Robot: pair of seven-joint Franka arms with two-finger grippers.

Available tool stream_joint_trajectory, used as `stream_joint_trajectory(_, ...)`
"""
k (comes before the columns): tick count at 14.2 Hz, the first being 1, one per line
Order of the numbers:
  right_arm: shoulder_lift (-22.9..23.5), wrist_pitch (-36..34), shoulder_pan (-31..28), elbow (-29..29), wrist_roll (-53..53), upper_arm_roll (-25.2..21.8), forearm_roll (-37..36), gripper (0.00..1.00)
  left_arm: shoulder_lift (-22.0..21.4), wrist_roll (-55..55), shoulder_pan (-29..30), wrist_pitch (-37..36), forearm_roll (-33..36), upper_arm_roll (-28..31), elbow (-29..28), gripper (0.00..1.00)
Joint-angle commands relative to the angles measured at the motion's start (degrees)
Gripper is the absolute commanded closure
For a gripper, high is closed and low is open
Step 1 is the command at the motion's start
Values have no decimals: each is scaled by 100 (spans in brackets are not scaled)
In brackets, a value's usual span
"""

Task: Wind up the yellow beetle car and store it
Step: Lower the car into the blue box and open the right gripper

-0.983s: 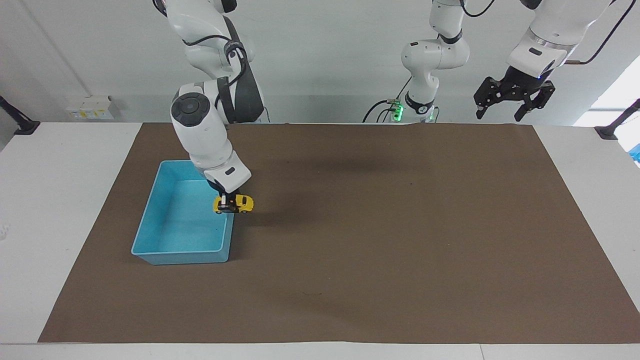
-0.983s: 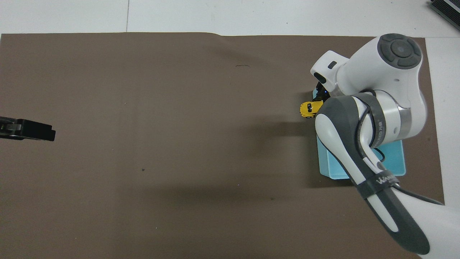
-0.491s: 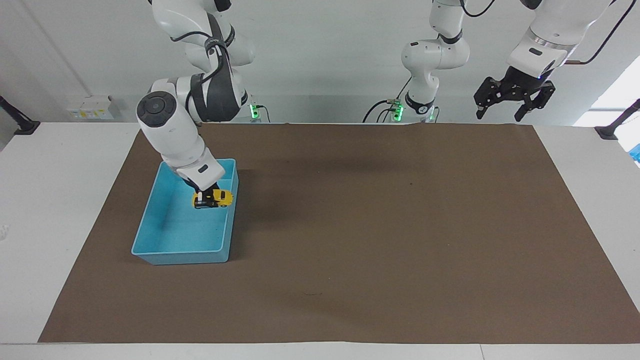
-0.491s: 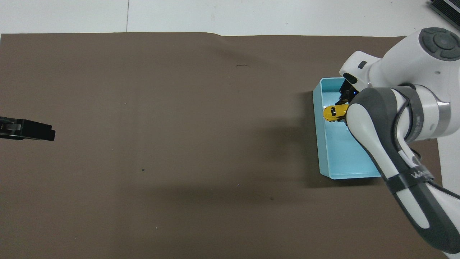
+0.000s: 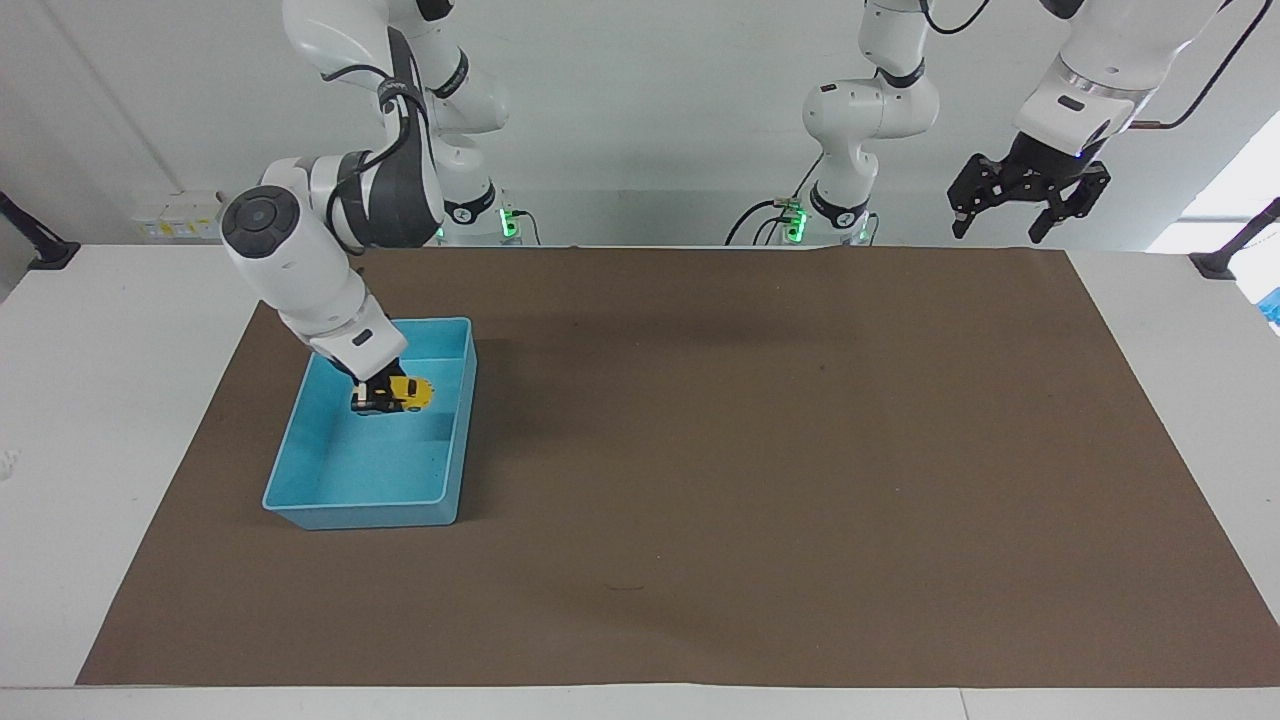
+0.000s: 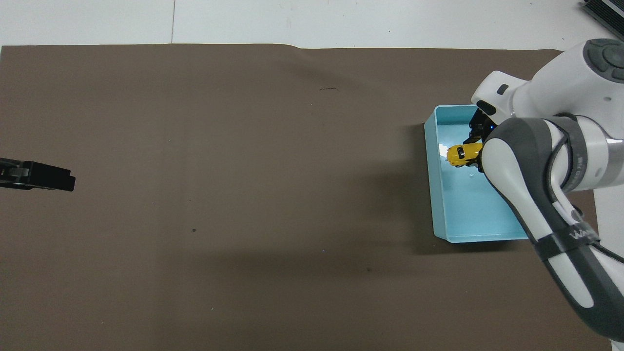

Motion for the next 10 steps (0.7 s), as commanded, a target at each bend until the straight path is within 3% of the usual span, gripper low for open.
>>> stream_joint_trajectory(1, -245, 181, -146, -320, -245, 41, -6, 92, -41, 40, 111, -105, -89, -50, 43, 0)
stream_joint_trajectory(4, -482, 794, -155, -925, -254, 32, -23, 92, -41, 40, 111, -105, -89, -50, 43, 0)
stream_joint_trajectory(10, -772, 1410, -137, -1531, -219, 32, -23, 92, -41, 40, 111, -105, -89, -50, 43, 0)
